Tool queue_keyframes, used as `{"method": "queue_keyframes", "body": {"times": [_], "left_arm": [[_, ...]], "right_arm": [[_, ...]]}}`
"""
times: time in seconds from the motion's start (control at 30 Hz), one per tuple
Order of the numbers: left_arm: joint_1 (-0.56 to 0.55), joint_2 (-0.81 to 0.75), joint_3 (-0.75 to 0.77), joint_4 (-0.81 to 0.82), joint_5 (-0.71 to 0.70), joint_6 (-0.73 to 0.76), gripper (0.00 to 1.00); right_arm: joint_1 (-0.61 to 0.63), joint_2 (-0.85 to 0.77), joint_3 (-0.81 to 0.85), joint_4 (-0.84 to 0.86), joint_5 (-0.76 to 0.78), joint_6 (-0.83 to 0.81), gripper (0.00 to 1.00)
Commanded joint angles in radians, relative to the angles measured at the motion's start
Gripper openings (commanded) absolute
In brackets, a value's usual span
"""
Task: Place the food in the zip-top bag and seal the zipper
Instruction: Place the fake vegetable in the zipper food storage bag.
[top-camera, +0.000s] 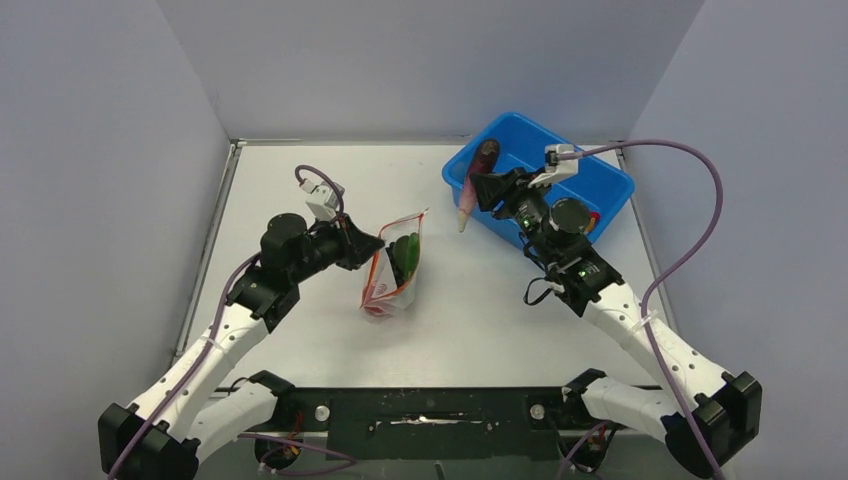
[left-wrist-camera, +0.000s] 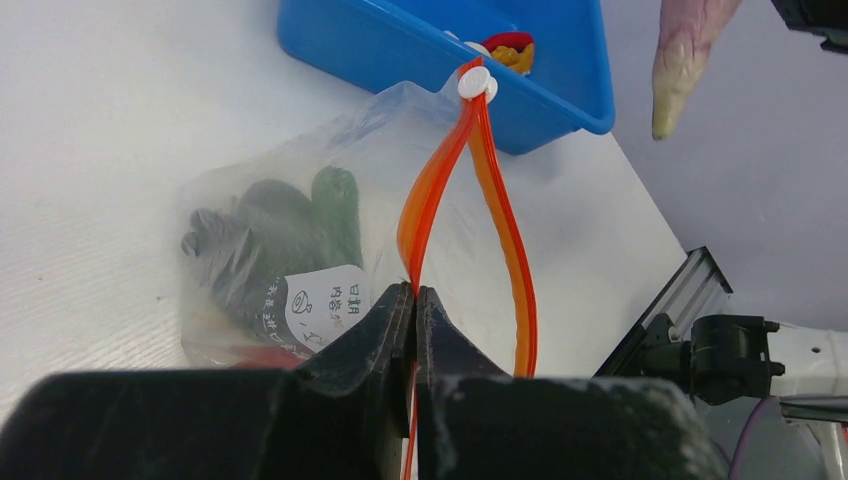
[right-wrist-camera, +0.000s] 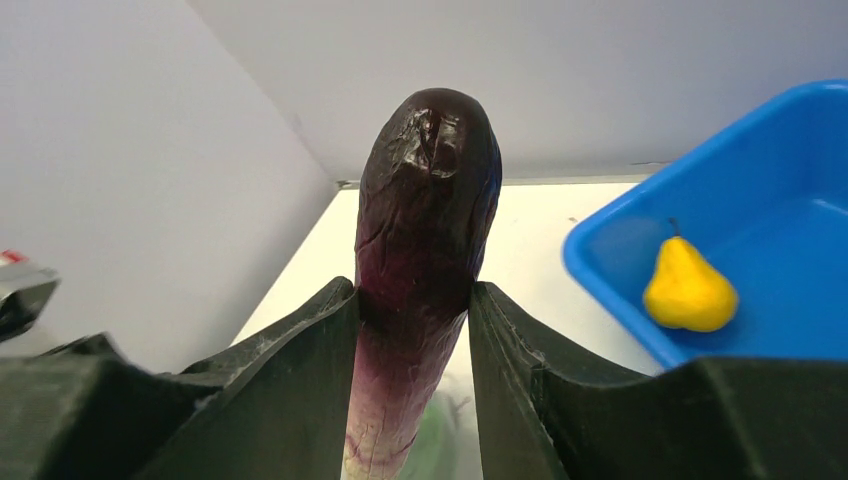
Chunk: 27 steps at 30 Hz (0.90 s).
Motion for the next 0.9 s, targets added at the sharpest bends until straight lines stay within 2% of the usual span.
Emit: {"method": "queue_keyframes", "body": {"times": [0.0, 0.33, 0.67, 0.87], "left_arm": [[0.003, 0.008, 0.069, 0.048, 0.018, -0.059, 0.00], [0.003, 0.020, 0.094, 0.037, 0.020, -0.097, 0.00], [0.004, 0.014, 0.115, 0.005, 0.020, -0.100, 0.00], [0.003, 0.009, 0.109, 0.005, 0.026, -0.112, 0.00]], "right_arm": [[0.123, -0.035, -0.021, 0.090, 0.147, -0.015, 0.30], [0.357, 0.024, -0.051, 0.228, 0.323, -0.060, 0.30], [0.506, 0.103, -0.061, 0.343, 0.475, -0.128, 0.30], [0.554, 0.154, -0.082, 0.401, 0.574, -0.174, 0.30]]}}
